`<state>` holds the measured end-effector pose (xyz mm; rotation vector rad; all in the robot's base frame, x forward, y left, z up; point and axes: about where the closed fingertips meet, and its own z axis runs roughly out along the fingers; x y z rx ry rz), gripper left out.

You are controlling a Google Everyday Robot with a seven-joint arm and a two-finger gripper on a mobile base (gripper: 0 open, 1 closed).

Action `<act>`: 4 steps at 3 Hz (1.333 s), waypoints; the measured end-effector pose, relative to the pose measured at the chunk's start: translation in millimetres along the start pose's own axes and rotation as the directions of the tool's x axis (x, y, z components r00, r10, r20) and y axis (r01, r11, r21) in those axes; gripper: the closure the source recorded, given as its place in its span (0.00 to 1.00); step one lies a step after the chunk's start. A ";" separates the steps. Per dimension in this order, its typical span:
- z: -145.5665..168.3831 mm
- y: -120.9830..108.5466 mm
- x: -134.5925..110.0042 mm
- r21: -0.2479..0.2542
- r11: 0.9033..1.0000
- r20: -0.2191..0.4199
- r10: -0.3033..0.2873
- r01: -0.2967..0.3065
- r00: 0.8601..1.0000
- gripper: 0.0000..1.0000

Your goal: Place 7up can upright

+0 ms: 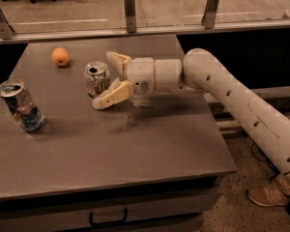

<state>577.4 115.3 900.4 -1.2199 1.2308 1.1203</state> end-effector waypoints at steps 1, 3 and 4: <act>-20.4 0.6 -9.4 0.015 1.000 -0.084 -0.012 0.013 0.996 0.00; -102.9 2.3 -46.6 0.245 0.968 -0.290 0.013 0.061 0.957 0.00; -103.2 3.3 -54.7 0.262 0.962 -0.295 0.012 0.069 0.955 0.00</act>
Offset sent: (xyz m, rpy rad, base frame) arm -0.0077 -0.1294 0.0648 -0.3426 -0.0547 -0.2573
